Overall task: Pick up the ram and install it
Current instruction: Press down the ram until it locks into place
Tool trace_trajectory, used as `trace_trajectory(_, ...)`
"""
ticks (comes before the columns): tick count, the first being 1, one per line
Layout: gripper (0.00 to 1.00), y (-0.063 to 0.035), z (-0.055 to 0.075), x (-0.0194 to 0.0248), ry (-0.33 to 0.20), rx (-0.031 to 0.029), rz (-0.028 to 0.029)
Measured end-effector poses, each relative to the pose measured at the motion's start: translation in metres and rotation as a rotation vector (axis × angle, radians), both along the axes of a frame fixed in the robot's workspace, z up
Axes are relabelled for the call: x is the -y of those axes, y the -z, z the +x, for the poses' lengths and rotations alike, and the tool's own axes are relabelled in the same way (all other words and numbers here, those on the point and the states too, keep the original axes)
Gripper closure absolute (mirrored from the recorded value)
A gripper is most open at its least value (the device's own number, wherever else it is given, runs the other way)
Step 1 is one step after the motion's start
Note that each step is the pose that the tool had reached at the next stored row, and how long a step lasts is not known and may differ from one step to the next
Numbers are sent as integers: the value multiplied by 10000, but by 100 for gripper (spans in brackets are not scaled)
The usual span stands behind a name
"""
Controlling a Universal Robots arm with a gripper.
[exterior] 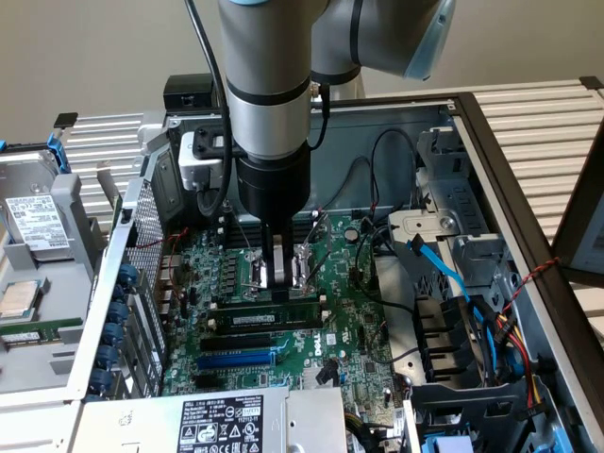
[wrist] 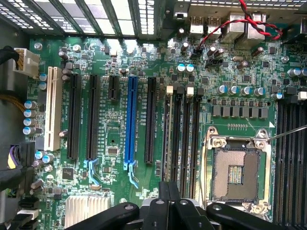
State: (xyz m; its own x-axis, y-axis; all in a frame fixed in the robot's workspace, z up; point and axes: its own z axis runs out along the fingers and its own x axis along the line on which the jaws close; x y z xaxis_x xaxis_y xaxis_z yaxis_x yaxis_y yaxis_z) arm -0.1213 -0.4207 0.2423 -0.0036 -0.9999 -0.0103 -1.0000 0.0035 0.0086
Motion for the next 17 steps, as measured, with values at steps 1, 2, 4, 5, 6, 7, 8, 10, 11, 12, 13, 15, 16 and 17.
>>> trace_trajectory(1,89,0,0,0,0,0,0)
trace_trajectory(2,89,0,0,0,0,0,0)
trace_trajectory(4,89,0,5,0,-2,-1,-2)
trace_trajectory(5,89,1,27,0,-1,-2,-4)
trace_trajectory(6,89,9,63,-1,0,-1,-2)
trace_trajectory(7,89,25,96,0,0,0,0)
trace_trajectory(8,89,43,111,0,0,1,0)
trace_trajectory(10,89,78,124,0,-1,-1,-3)
trace_trajectory(11,89,92,130,-1,0,1,-6)
trace_trajectory(12,89,97,139,-1,0,0,-11)
trace_trajectory(13,89,98,146,0,-1,-1,-17)
trace_trajectory(15,89,98,148,0,1,-1,-18)
trace_trajectory(16,89,99,149,0,1,-1,-19)
trace_trajectory(17,89,105,150,-1,1,1,-15)
